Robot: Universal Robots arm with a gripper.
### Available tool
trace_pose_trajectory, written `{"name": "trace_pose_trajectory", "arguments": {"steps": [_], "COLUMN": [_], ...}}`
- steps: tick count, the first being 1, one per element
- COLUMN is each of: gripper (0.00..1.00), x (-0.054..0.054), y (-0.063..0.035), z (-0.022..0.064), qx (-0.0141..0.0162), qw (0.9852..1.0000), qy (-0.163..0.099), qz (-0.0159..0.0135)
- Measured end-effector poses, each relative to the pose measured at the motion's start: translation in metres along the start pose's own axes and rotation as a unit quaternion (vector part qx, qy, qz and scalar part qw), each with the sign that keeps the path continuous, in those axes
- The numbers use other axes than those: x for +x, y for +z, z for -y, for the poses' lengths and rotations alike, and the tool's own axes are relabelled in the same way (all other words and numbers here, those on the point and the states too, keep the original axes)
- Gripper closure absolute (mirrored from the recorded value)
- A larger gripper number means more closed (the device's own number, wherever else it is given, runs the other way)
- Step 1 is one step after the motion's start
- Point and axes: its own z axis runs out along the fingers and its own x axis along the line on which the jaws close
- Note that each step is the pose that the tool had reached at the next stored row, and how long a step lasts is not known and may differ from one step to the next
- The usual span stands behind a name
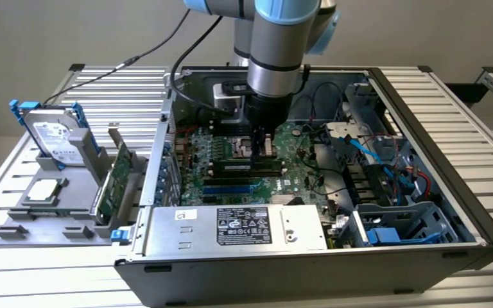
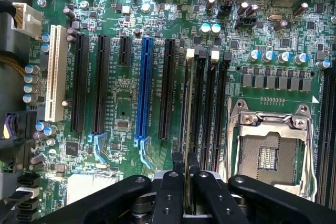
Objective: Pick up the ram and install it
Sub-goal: 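Insert the ram into the slot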
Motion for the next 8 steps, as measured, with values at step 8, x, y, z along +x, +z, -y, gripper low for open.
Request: {"name": "trace_pose_trajectory", "arguments": {"steps": [8], "gripper": [0.86], "x": [-0.0001], "y": [0.0006], "z": [-0.0005], "qx": [-0.0005], "qw": [1.0000], "qy": [0.008], "qz": [0.0005]}}
